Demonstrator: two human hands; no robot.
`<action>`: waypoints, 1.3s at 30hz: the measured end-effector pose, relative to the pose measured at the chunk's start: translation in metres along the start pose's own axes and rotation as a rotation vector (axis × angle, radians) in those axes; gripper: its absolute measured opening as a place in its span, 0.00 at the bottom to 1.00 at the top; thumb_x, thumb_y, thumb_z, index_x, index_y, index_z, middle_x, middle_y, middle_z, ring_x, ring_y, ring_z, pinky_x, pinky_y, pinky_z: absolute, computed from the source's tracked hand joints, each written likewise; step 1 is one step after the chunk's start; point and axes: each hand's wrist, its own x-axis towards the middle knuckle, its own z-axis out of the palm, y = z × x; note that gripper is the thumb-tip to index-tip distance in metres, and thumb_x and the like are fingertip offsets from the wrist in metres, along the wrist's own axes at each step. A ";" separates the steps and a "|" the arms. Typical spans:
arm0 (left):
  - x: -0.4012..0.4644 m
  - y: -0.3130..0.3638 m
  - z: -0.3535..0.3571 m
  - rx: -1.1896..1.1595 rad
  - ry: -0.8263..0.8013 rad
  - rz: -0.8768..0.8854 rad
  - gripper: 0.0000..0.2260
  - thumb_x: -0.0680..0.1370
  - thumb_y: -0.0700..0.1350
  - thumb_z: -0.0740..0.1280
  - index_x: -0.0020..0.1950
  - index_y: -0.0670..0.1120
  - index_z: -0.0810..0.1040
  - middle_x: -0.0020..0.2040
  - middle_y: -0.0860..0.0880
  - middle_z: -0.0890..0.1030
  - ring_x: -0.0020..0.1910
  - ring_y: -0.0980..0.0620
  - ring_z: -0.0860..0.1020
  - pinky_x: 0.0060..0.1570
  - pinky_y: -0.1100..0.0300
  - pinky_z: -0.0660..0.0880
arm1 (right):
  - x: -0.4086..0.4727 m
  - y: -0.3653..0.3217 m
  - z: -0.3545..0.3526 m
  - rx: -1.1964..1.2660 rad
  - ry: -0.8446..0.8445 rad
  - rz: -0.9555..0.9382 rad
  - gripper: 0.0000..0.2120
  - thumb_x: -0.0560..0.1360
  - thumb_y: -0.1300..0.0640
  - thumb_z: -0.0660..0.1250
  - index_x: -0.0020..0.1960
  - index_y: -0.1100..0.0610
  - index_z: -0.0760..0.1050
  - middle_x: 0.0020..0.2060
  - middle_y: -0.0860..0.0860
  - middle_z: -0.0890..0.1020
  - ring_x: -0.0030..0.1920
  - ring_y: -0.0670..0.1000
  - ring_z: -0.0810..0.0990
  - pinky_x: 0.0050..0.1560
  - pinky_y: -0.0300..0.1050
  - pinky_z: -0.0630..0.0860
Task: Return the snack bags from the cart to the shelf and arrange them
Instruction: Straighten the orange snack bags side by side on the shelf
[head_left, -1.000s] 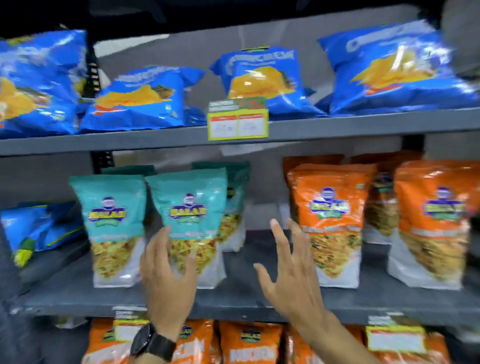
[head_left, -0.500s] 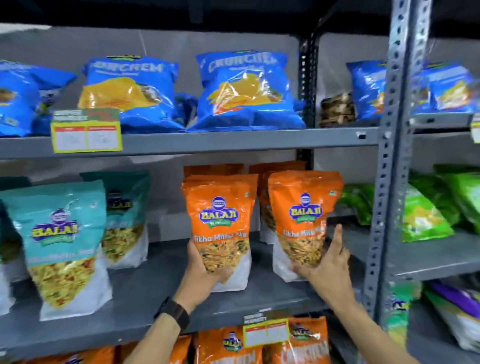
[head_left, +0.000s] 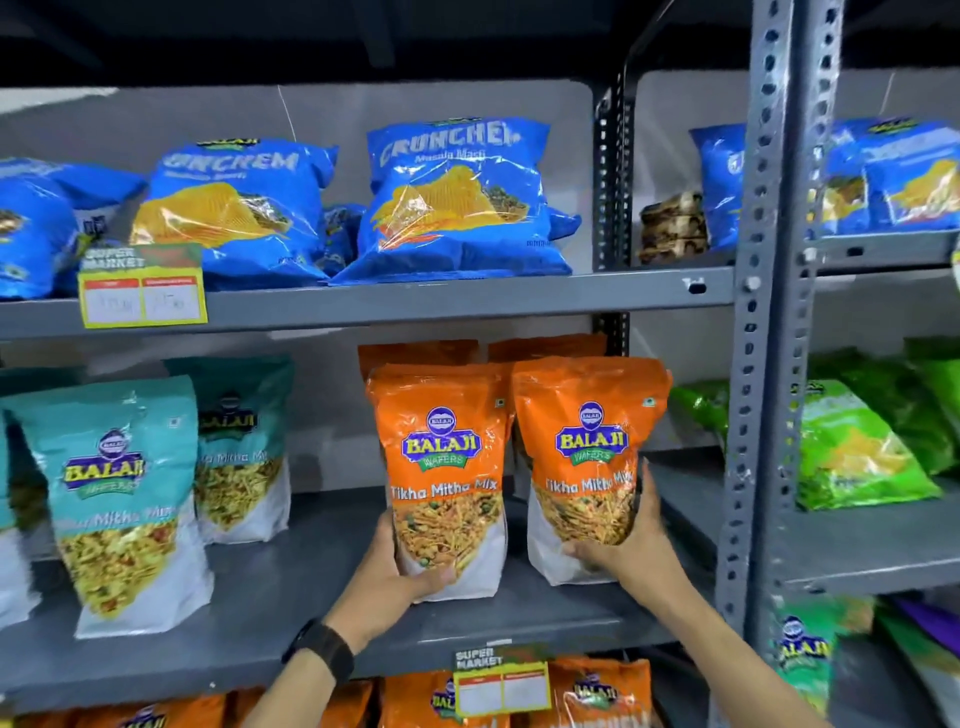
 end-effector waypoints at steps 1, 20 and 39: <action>-0.001 0.000 -0.002 0.012 -0.006 -0.005 0.41 0.70 0.45 0.81 0.72 0.59 0.58 0.63 0.64 0.74 0.61 0.68 0.73 0.46 0.79 0.73 | 0.000 0.001 -0.001 0.003 0.006 -0.014 0.65 0.55 0.50 0.86 0.79 0.39 0.47 0.70 0.45 0.70 0.68 0.51 0.74 0.65 0.52 0.75; -0.016 0.006 0.053 0.543 0.507 0.032 0.70 0.58 0.65 0.81 0.82 0.55 0.32 0.78 0.37 0.56 0.74 0.32 0.65 0.69 0.39 0.73 | -0.026 -0.011 0.049 -0.457 0.319 -0.035 0.66 0.62 0.43 0.82 0.82 0.44 0.37 0.77 0.64 0.58 0.73 0.70 0.65 0.63 0.70 0.75; -0.016 -0.005 0.054 0.582 0.440 0.091 0.67 0.63 0.66 0.78 0.79 0.59 0.25 0.78 0.46 0.51 0.76 0.37 0.63 0.64 0.38 0.78 | -0.040 -0.007 0.050 -0.460 0.235 -0.082 0.60 0.68 0.41 0.78 0.82 0.43 0.36 0.76 0.59 0.54 0.72 0.68 0.64 0.65 0.66 0.74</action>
